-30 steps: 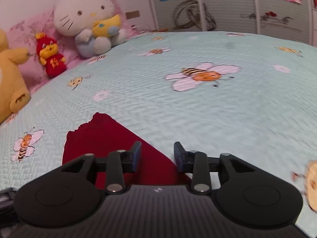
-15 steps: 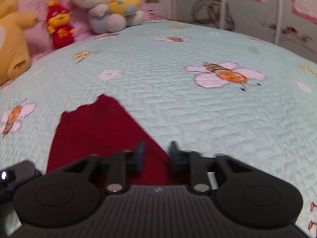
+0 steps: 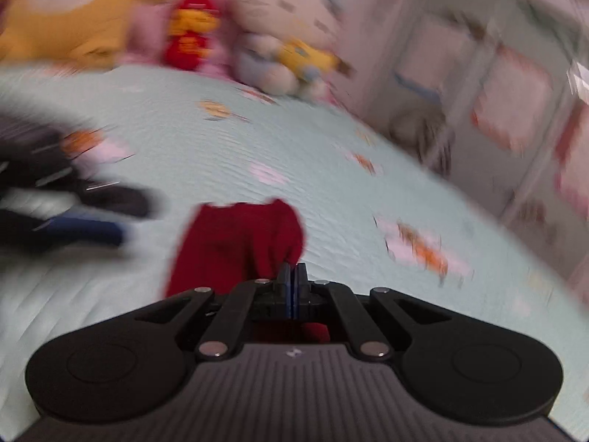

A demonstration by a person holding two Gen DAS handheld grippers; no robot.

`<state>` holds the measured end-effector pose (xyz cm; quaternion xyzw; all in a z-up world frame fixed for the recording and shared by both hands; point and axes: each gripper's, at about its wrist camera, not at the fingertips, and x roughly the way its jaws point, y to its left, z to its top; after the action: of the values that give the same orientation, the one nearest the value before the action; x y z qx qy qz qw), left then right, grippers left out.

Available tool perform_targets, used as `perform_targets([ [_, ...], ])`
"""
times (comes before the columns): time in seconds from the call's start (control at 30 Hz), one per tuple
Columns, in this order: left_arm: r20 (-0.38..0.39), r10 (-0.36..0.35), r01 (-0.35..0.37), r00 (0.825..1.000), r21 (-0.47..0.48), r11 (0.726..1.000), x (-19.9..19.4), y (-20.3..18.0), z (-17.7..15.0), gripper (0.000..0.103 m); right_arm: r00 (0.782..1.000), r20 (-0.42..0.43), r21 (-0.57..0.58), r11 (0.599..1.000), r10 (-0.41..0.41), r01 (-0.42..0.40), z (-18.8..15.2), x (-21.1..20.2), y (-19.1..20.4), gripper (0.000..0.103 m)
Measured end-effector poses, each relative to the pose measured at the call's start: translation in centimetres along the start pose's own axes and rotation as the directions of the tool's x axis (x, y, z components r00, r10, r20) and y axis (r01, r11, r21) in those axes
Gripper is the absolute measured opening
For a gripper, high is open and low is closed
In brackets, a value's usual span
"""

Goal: Fold clothes
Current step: 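Lift the strip end with the left gripper while the right gripper comes alongside holding it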

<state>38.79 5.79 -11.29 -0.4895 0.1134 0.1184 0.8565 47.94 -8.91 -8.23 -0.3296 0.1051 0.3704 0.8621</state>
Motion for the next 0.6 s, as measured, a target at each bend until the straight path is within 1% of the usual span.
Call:
perform_targets([
  [0.13, -0.055, 0.038, -0.037, 0.998, 0.013, 0.999, -0.1, -0.3, 0.9, 0.041, 0.999, 0.04, -0.157, 0.988, -0.006, 0.012, -0.7, -1.6, 3.7, 0.0],
  [0.23, -0.096, 0.067, -0.065, 0.993, 0.024, 0.998, -0.1, -0.5, 1.6, 0.041, 0.998, 0.068, -0.208, 0.978, -0.01, 0.024, -1.2, -2.0, 4.7, 0.0],
  [0.33, -0.165, 0.05, -0.05, 0.985, 0.004, 0.999, 0.6, -0.3, 1.3, 0.041, 0.995, 0.095, -0.251, 0.967, -0.009, 0.033, -1.7, -2.3, 5.5, 0.0],
  [0.4, -0.211, 0.036, -0.039, 0.977, -0.011, 0.999, 1.1, -0.3, 1.1, 0.042, 0.995, 0.103, -0.28, 0.96, 0.003, 0.026, -2.2, -2.7, 5.6, 0.0],
  [0.53, -0.233, 0.062, -0.06, 0.97, 0.018, 0.998, 1.5, -0.6, 0.8, 0.044, 0.994, 0.109, -0.321, 0.947, 0.017, 0.019, -2.6, -3.2, 6.0, 0.0],
  [0.6, -0.231, 0.066, -0.061, 0.971, 0.03, 0.998, 1.5, -0.7, 0.6, 0.046, 0.993, 0.114, -0.342, 0.939, 0.02, 0.02, -2.7, -3.4, 6.2, 0.0],
])
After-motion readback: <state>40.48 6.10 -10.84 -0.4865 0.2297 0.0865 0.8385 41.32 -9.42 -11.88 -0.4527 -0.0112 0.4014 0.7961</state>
